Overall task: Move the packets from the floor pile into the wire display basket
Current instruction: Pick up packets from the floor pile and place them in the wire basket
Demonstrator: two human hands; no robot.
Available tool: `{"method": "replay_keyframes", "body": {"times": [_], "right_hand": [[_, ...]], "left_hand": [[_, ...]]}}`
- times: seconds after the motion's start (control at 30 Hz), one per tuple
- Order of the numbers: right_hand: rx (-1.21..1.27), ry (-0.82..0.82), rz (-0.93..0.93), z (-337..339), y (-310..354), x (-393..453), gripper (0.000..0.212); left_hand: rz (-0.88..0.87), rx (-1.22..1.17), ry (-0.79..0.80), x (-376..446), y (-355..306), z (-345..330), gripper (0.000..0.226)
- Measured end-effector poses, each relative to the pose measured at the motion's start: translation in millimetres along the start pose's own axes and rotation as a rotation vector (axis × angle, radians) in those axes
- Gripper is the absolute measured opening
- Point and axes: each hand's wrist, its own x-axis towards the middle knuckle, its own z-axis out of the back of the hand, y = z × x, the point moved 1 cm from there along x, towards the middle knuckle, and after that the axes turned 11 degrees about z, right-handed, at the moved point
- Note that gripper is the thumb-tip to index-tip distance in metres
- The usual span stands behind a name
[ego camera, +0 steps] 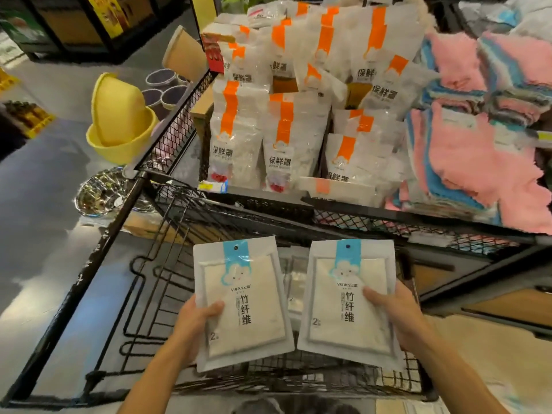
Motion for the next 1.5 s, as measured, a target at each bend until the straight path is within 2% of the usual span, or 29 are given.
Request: {"method": "replay_keyframes", "body": {"times": [0.2,0.43,0.63,0.77,0.87,1.0,1.1,1.2,1.27,1.33,1.5], "right_hand": [[-0.106,-0.069,-0.127,-20,-43,41,0.036],[-0.259,-0.127,-0.218,-57,-92,97,0.032],[-0.34,-0.146,-0.33,-76,-133,137,0.024],[-0.436,-0.178,-0.313,-78,-150,154,0.012],[-0.558,-0.266,-0.292,-78,-164,164,0.022],[-0.771,-0.319,-0.254,-79,-176,166,0.056],[-0.83,-0.346,-0.214,-82,-176,163,0.064],[-1.154,-0.306,-0.123,-86,-182,160,0.071],[-1.394,-0.248,-0.106,-87,-185,160,0.074],[-1.529,-0.154,-0.1,-87,-184,158,0.074],[-1.638,0.014,0.001,-76,-166,154,0.079]], "left_hand": [[0.096,0.11,0.005,84,-2,0,0.032],[0.14,0.231,0.066,171,-2,-9,0.027],[0.171,0.333,0.086,233,7,-22,0.033],[0.17,0.425,0.057,264,11,-32,0.023],[0.159,0.48,0.039,282,17,-35,0.013],[0.018,0.634,-0.085,290,27,-44,0.031],[-0.046,0.659,-0.151,284,30,-56,0.049],[-0.171,1.002,-0.283,283,36,-62,0.069],[-0.195,1.226,-0.298,280,37,-66,0.069],[-0.243,1.358,-0.278,277,35,-68,0.069],[-0.445,1.468,-0.331,258,23,-66,0.061]]}}
